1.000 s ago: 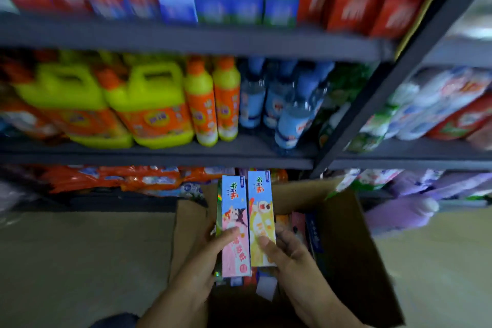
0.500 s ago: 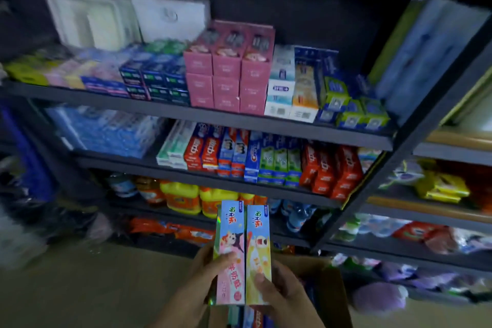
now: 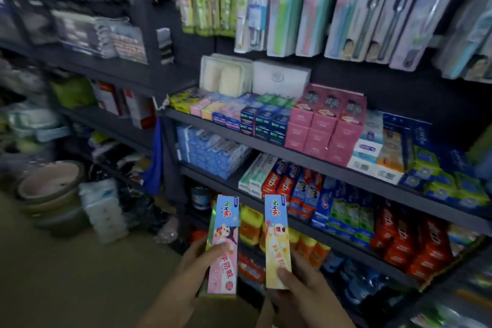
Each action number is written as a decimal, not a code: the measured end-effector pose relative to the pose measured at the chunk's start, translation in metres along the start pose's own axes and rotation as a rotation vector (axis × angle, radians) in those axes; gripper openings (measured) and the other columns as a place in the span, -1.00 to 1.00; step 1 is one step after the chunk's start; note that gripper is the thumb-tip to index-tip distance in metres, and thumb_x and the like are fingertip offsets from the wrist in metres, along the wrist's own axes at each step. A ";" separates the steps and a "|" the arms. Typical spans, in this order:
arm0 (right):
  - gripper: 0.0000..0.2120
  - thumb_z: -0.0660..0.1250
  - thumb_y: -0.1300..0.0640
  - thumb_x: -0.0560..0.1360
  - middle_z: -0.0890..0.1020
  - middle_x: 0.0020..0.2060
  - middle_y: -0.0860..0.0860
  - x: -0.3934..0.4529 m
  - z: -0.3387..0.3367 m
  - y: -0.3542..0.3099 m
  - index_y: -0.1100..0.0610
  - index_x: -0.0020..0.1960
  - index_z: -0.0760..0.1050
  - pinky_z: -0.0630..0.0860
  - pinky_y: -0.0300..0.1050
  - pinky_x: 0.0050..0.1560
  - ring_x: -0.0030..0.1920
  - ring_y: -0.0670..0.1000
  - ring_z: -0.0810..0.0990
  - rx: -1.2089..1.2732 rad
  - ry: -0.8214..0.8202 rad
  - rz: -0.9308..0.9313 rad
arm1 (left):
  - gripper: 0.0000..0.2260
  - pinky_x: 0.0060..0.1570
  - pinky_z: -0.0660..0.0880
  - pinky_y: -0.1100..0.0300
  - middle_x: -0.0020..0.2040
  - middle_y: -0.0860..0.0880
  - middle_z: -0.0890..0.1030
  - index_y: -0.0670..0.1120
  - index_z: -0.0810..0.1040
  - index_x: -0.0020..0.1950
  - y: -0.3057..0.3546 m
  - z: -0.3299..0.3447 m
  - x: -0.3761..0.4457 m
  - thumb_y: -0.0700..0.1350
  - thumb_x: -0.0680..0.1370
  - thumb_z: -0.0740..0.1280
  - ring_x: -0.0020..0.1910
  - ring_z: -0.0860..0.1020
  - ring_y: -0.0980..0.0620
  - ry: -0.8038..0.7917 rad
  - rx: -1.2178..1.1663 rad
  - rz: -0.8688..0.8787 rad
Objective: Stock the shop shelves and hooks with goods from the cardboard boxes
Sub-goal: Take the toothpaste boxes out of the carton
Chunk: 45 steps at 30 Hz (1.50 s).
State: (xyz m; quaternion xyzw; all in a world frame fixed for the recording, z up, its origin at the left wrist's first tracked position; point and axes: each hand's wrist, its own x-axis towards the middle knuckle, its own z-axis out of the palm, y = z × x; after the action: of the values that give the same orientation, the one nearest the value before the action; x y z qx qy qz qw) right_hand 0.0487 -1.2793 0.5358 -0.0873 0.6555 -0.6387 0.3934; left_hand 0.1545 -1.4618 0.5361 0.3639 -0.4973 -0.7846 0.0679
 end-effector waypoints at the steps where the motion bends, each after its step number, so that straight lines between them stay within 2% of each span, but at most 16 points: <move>1: -0.53 0.33 0.14 0.53 0.55 0.02 -0.19 0.003 0.009 -0.011 0.02 0.41 0.32 0.56 -0.34 -0.26 -0.03 -0.13 0.56 -0.051 -0.015 -0.035 | -0.54 -0.13 0.57 0.01 -0.08 -0.14 0.71 -0.02 0.54 0.13 0.012 -0.009 0.001 -0.02 0.27 0.56 -0.08 0.67 -0.15 0.009 0.005 0.030; 3: -0.43 0.39 -0.05 0.47 0.55 0.08 -0.23 0.016 0.025 -0.030 -0.04 0.43 0.31 0.60 -0.19 0.03 0.06 -0.12 0.57 -0.126 -0.030 -0.097 | -0.71 -0.20 0.55 0.05 -0.14 -0.15 0.71 -0.09 0.55 0.12 0.038 -0.026 0.006 -0.10 0.42 0.45 -0.22 0.67 -0.11 0.011 0.016 0.085; 4: -0.44 0.35 -0.04 0.50 0.55 0.12 -0.23 0.022 0.032 -0.039 -0.05 0.46 0.28 0.55 -0.09 0.17 0.11 -0.11 0.57 -0.162 -0.010 -0.119 | -0.75 -0.25 0.54 0.07 -0.17 -0.15 0.71 -0.12 0.55 0.11 0.050 -0.035 0.011 -0.12 0.46 0.42 -0.28 0.67 -0.08 0.020 0.018 0.113; 6: -0.52 0.24 0.03 0.59 0.52 0.22 -0.17 0.038 0.049 -0.055 -0.07 0.49 0.23 0.46 -0.03 0.29 0.18 -0.08 0.53 -0.207 0.009 -0.160 | -0.72 -0.31 0.53 0.11 -0.19 -0.14 0.70 -0.16 0.54 0.15 0.075 -0.054 0.027 -0.11 0.48 0.40 -0.33 0.66 -0.04 0.024 0.024 0.158; 8: -0.53 0.20 0.00 0.61 0.47 0.30 -0.12 0.060 0.066 -0.067 -0.09 0.49 0.21 0.43 -0.07 0.25 0.21 -0.07 0.50 -0.222 0.023 -0.187 | -0.64 -0.37 0.53 0.14 -0.15 -0.15 0.69 -0.18 0.51 0.22 0.101 -0.072 0.049 -0.09 0.47 0.41 -0.31 0.66 -0.05 0.001 0.034 0.165; 10: -0.57 0.18 -0.01 0.61 0.49 0.27 -0.10 0.083 0.086 -0.081 -0.12 0.47 0.22 0.44 -0.15 0.08 0.13 -0.08 0.52 -0.218 0.064 -0.222 | -0.62 -0.40 0.53 0.16 -0.09 -0.18 0.69 -0.17 0.50 0.24 0.128 -0.088 0.075 -0.07 0.47 0.42 -0.27 0.66 -0.07 -0.021 0.048 0.167; 13: -0.68 0.17 -0.03 0.61 0.61 -0.02 -0.06 0.122 0.125 -0.097 -0.09 0.35 0.30 0.40 -0.23 -0.29 -0.24 -0.10 0.54 -0.210 0.173 -0.250 | -0.66 -0.36 0.53 0.13 -0.10 -0.15 0.69 -0.13 0.52 0.21 0.170 -0.112 0.117 -0.06 0.47 0.41 -0.25 0.65 -0.08 -0.076 0.109 0.173; 15: -0.65 0.19 -0.02 0.60 0.62 -0.19 -0.05 0.149 0.151 -0.107 0.03 0.35 0.36 0.38 -0.26 -0.39 -0.40 -0.13 0.50 -0.150 0.224 -0.251 | -0.70 -0.31 0.52 0.10 -0.12 -0.14 0.69 -0.11 0.53 0.18 0.195 -0.128 0.146 -0.05 0.48 0.41 -0.23 0.65 -0.09 -0.115 0.139 0.163; 18: -0.69 0.23 0.00 0.58 0.66 -0.33 -0.02 0.184 0.185 -0.122 0.10 0.27 0.44 0.44 -0.20 -0.36 -0.42 -0.08 0.50 -0.047 0.295 -0.275 | -0.74 -0.28 0.51 0.09 -0.16 -0.12 0.70 -0.10 0.56 0.14 0.227 -0.150 0.182 -0.06 0.49 0.39 -0.24 0.65 -0.08 -0.179 0.182 0.148; 21: -0.73 0.28 0.01 0.56 0.68 -0.32 0.03 0.209 0.211 -0.139 0.14 0.17 0.50 0.48 -0.25 -0.37 -0.41 -0.09 0.53 0.015 0.393 -0.297 | -0.77 -0.29 0.50 0.11 -0.24 -0.08 0.70 -0.11 0.56 0.10 0.253 -0.164 0.207 -0.06 0.49 0.38 -0.32 0.65 -0.02 -0.223 0.202 0.139; 25: -0.76 0.30 0.08 0.56 0.70 -0.29 0.10 0.236 0.225 -0.161 0.17 0.17 0.51 0.53 -0.28 -0.33 -0.36 -0.07 0.60 0.107 0.485 -0.310 | -0.71 -0.30 0.51 0.12 -0.17 -0.10 0.70 -0.13 0.55 0.17 0.277 -0.171 0.232 -0.05 0.49 0.38 -0.28 0.66 -0.03 -0.276 0.203 0.114; 29: -0.85 0.26 0.17 0.59 0.68 -0.35 0.06 0.256 0.226 -0.178 0.15 0.14 0.47 0.58 -0.17 -0.24 -0.33 -0.03 0.61 0.173 0.532 -0.291 | -0.62 -0.21 0.54 0.08 -0.05 -0.14 0.70 -0.11 0.53 0.20 0.287 -0.165 0.246 0.00 0.44 0.45 -0.14 0.67 -0.09 -0.327 0.222 0.111; 36: -0.80 0.26 0.19 0.58 0.69 -0.37 0.05 0.279 0.216 -0.192 0.20 0.18 0.38 0.57 0.08 0.03 -0.31 0.04 0.63 0.205 0.564 -0.324 | -0.69 -0.19 0.54 0.10 -0.05 -0.13 0.70 -0.12 0.56 0.18 0.299 -0.152 0.255 -0.03 0.48 0.38 -0.12 0.66 -0.08 -0.320 0.215 0.124; 38: -0.77 0.26 0.17 0.59 0.69 -0.40 0.02 0.288 0.214 -0.196 0.23 0.21 0.38 0.58 0.05 0.01 -0.32 0.01 0.64 0.218 0.574 -0.337 | -0.69 -0.20 0.54 0.10 -0.04 -0.13 0.70 -0.11 0.56 0.18 0.304 -0.149 0.260 -0.02 0.48 0.38 -0.12 0.66 -0.07 -0.312 0.213 0.131; 41: -0.73 0.29 0.15 0.58 0.67 -0.42 0.01 0.304 0.215 -0.202 0.25 0.21 0.40 0.63 -0.15 -0.18 -0.32 -0.04 0.66 0.247 0.602 -0.356 | -0.67 -0.26 0.54 0.14 -0.06 -0.12 0.70 -0.12 0.55 0.18 0.311 -0.146 0.270 -0.01 0.47 0.40 -0.17 0.67 -0.04 -0.310 0.225 0.151; 45: -0.79 0.27 0.17 0.58 0.65 -0.33 0.05 0.322 0.225 -0.210 0.26 0.15 0.42 0.59 -0.25 -0.29 -0.29 -0.01 0.65 0.296 0.644 -0.392 | -0.72 -0.37 0.54 0.20 -0.12 -0.08 0.71 -0.09 0.55 0.14 0.328 -0.141 0.286 -0.02 0.48 0.40 -0.23 0.68 0.02 -0.375 0.243 0.174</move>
State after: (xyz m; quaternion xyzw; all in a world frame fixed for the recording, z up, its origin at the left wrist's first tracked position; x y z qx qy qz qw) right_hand -0.1090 -1.6858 0.6243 0.0516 0.6173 -0.7836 0.0469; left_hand -0.0470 -1.8615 0.6309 0.1730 -0.6215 -0.7640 -0.0028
